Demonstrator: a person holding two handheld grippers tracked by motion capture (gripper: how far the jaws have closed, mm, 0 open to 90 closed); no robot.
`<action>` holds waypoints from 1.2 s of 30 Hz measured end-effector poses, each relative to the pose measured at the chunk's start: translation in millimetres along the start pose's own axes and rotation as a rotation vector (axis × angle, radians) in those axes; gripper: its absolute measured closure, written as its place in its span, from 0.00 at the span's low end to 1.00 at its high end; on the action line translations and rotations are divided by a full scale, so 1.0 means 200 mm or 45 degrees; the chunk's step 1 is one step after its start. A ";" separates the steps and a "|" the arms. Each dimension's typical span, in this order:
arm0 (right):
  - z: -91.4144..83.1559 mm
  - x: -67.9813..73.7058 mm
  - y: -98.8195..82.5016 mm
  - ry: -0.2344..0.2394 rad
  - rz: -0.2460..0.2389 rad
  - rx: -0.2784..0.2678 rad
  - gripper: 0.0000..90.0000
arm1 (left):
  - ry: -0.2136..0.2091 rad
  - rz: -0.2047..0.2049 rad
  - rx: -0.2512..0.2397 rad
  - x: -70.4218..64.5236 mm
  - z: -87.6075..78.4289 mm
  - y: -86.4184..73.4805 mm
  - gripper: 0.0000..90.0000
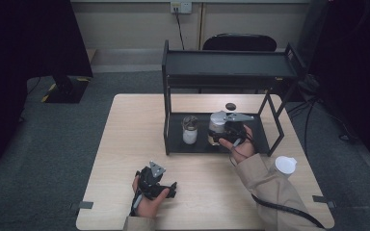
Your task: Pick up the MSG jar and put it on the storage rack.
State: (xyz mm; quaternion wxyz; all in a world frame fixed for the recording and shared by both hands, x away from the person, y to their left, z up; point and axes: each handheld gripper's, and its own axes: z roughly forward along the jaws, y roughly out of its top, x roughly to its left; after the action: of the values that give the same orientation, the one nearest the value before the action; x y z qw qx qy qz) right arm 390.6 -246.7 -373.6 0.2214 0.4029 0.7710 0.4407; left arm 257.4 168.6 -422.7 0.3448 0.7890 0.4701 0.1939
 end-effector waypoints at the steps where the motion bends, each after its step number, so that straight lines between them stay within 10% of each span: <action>1: 0.00 0.00 0.00 -0.002 0.001 -0.001 0.34 | 0.000 0.000 0.000 0.00 0.00 0.00 0.00; 36: 0.13 -0.01 0.03 -0.065 0.022 -0.009 0.34 | 0.000 0.000 0.000 0.00 0.00 0.00 0.00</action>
State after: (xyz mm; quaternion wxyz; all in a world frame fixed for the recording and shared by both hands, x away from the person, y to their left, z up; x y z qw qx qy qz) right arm 412.6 -234.2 -381.8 0.2387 0.4199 0.7600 0.4348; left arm 257.4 168.6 -422.7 0.3448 0.7889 0.4702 0.1938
